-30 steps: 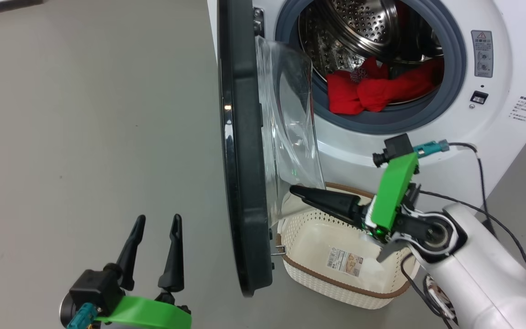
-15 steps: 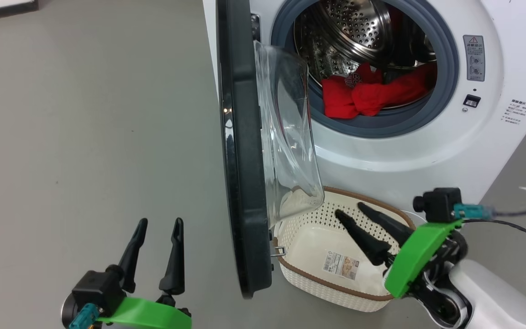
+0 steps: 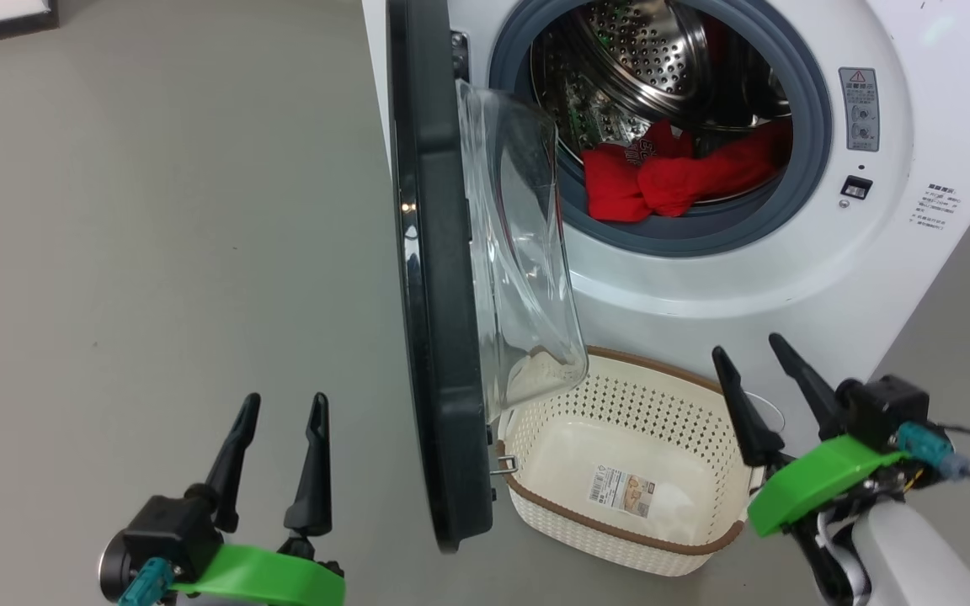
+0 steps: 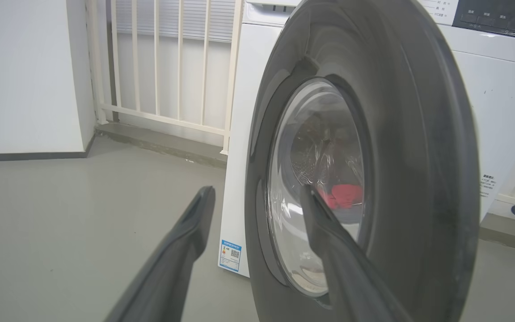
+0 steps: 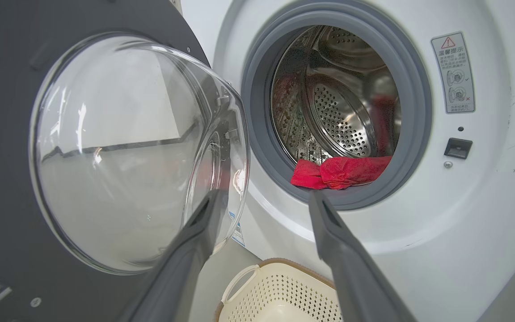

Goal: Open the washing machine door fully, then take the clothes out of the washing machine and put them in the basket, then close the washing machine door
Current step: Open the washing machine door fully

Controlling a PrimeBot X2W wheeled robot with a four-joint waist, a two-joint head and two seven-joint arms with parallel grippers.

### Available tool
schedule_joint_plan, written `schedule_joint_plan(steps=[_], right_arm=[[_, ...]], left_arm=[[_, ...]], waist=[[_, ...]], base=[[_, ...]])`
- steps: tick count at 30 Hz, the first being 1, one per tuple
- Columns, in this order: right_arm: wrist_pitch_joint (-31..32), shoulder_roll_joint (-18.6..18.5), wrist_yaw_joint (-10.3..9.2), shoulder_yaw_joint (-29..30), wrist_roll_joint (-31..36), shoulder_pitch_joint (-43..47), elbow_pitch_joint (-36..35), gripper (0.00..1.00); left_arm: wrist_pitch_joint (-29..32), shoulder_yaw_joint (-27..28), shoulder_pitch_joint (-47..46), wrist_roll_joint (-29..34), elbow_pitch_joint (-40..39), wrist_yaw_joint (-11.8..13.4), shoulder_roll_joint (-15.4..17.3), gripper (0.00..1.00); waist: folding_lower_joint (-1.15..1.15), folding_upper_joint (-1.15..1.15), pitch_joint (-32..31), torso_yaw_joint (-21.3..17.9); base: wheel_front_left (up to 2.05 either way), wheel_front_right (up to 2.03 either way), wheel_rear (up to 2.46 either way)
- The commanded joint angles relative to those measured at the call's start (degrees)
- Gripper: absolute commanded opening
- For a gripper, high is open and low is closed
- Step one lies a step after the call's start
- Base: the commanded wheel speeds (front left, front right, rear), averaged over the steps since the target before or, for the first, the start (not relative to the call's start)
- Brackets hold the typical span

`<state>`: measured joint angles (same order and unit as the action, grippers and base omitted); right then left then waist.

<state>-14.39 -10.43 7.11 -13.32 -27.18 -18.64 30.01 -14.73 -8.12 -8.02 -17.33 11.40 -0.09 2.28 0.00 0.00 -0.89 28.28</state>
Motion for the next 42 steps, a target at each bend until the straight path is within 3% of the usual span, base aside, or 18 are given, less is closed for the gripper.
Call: schedule_joint_plan(steps=[1, 5, 10, 42], right_arm=[[-0.6, 1.8, 0.37, 1.8, 3.4, 2.2, -3.2, 1.0], [-0.6, 4.9, 0.37, 7.7, 9.8, 5.9, -8.1, 1.0], [-0.6, 7.0, 0.37, 11.5, 12.6, 9.4, -12.5, 1.0], [-0.6, 7.5, 0.37, 8.8, 10.5, 12.4, -13.1, 1.0]], left_arm=[[-0.3, 2.3, -0.9, 0.8, -2.1, 0.0, 0.6, 1.0], [-0.3, 2.5, -0.5, 0.9, -2.7, 0.1, 0.6, 1.0], [-0.3, 2.4, 0.0, 1.1, -2.6, 0.0, 0.6, 1.0], [-0.3, 3.7, 0.8, 2.3, -0.7, -1.5, 0.6, 1.0]], waist=[[0.0, 0.0, 0.0, 0.0], [0.0, 0.0, -0.1, -0.1], [0.0, 0.0, -0.8, -0.1], [0.0, 0.0, -2.7, -1.3]], base=[[0.0, 0.0, 0.0], [0.0, 0.0, 0.0], [0.0, 0.0, 0.0], [0.0, 0.0, 0.0]])
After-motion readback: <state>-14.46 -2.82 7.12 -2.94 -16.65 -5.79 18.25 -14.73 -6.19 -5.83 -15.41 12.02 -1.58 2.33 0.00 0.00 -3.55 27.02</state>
